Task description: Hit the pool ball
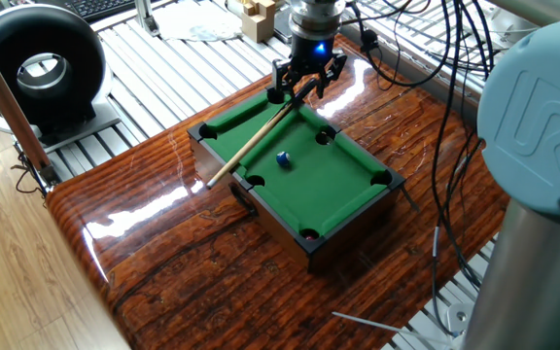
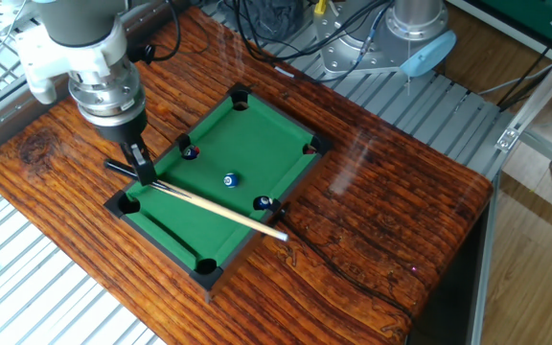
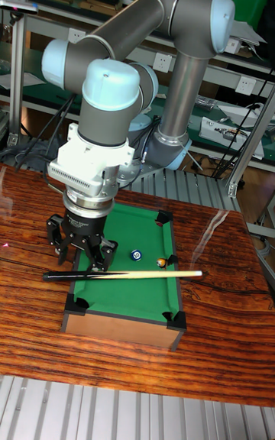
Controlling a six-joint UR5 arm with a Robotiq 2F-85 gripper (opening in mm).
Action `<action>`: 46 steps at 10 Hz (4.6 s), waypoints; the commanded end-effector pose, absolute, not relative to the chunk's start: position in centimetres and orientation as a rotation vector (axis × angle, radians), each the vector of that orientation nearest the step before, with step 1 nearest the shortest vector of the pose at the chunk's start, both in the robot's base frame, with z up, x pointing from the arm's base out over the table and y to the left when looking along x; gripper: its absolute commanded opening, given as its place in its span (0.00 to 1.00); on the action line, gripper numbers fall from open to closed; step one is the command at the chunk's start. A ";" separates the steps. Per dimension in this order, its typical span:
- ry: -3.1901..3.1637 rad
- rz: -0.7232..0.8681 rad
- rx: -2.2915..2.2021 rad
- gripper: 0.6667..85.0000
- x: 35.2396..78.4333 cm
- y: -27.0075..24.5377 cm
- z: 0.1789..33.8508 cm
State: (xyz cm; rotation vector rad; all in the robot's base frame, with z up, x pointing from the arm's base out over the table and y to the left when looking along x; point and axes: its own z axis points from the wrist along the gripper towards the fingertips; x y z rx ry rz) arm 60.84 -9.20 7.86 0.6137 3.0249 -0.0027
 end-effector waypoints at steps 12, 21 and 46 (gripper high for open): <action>2.902 0.119 0.696 0.66 63.9 -8.1 8.4; 2.901 0.157 0.720 0.37 64.3 -7.4 6.8; 3.132 0.144 0.614 0.01 61.2 -7.9 11.1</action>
